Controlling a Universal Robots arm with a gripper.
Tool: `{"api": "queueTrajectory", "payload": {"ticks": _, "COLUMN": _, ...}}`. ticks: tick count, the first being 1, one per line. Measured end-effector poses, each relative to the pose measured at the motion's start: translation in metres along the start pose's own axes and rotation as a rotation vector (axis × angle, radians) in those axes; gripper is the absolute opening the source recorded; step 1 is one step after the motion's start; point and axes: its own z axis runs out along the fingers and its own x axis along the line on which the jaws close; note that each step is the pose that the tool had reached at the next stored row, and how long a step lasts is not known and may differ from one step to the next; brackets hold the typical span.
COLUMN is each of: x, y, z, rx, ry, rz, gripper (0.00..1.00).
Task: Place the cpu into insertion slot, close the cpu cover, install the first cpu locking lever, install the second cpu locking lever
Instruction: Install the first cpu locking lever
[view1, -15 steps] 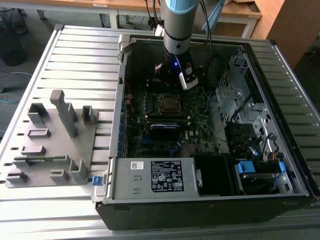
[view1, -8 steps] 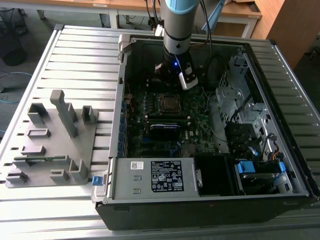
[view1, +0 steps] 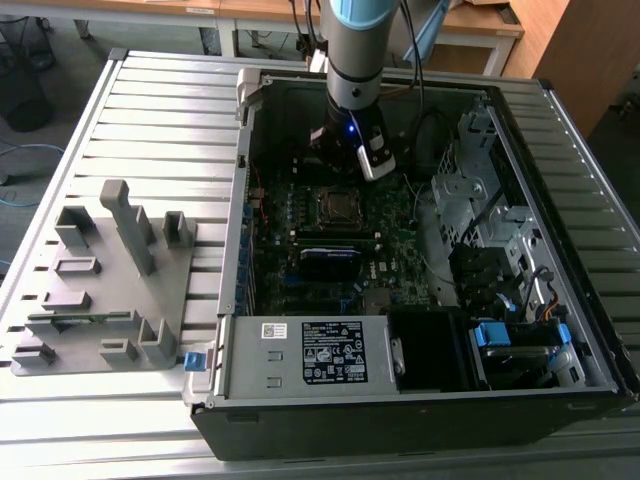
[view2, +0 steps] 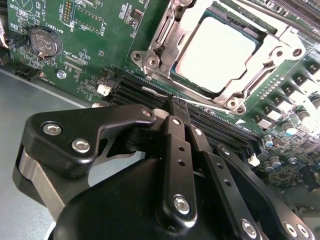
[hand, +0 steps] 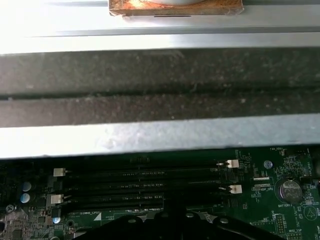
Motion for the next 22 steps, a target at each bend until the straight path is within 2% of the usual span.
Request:
{"api": "queueTrajectory", "payload": {"ticks": 7, "x": 0.0002, "y": -0.0006, "z": 0.0025, "rx": 0.0075, "ry": -0.0014, "rz": 0.004, "gripper": 0.11}}
{"api": "queueTrajectory", "payload": {"ticks": 13, "x": 0.0002, "y": -0.0013, "z": 0.0029, "rx": 0.0265, "ry": -0.003, "rz": 0.004, "gripper": 0.11}}
{"api": "queueTrajectory", "payload": {"ticks": 22, "x": 0.0003, "y": -0.0007, "z": 0.0034, "rx": 0.027, "ry": -0.0032, "rz": 0.004, "gripper": 0.11}}
